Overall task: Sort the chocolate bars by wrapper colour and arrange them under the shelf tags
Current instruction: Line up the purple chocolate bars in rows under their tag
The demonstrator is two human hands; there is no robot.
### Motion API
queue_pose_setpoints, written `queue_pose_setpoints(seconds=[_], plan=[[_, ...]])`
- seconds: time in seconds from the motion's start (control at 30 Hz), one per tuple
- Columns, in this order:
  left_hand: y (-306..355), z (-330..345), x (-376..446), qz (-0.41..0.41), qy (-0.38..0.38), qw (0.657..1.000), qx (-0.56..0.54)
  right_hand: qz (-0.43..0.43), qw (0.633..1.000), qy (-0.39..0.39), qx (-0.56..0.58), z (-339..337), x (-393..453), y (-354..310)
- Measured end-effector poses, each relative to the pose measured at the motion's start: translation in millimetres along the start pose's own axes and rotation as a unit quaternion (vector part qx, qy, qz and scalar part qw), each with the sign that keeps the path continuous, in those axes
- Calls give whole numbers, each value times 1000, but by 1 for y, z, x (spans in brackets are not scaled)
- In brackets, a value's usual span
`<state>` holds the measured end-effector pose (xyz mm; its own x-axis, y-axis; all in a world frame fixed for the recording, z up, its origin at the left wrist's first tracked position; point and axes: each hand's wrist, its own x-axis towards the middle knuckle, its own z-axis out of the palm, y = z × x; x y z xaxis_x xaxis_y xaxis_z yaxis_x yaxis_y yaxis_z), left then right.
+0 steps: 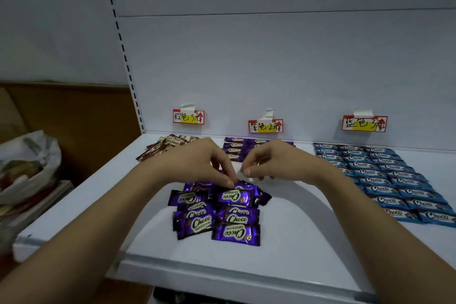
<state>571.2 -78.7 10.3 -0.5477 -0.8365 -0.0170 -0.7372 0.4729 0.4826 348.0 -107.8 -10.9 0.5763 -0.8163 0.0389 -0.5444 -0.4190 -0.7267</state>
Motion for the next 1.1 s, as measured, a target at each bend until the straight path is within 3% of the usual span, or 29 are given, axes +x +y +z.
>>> queue_pose_setpoints(seconds=[0.33, 0.4, 0.57, 0.73, 0.87, 1.0, 1.1], plan=[[19, 20, -13, -53, 2, 997, 48, -50, 999, -7, -21, 12, 0, -10], [17, 12, -18, -69, 31, 996, 36, -40, 999, -12, -31, 12, 1, -11], [1, -11, -31, -100, 193, 964, -156, -25, 996, -42, -68, 17, 2, -11], [-10, -9, -17, -122, 224, 923, -288, -8, 996, -45, -70, 16, 4, -10], [-18, -11, 12, -124, 234, 903, -338, -2, 999, -12, 49, 5, 1, -8], [-29, -17, 42, -140, 201, 922, -300, 35, 982, 70, 169, -9, -1, 2], [-37, -17, 56, -123, 174, 943, -255, 75, 969, 155, 179, -16, 2, 11]])
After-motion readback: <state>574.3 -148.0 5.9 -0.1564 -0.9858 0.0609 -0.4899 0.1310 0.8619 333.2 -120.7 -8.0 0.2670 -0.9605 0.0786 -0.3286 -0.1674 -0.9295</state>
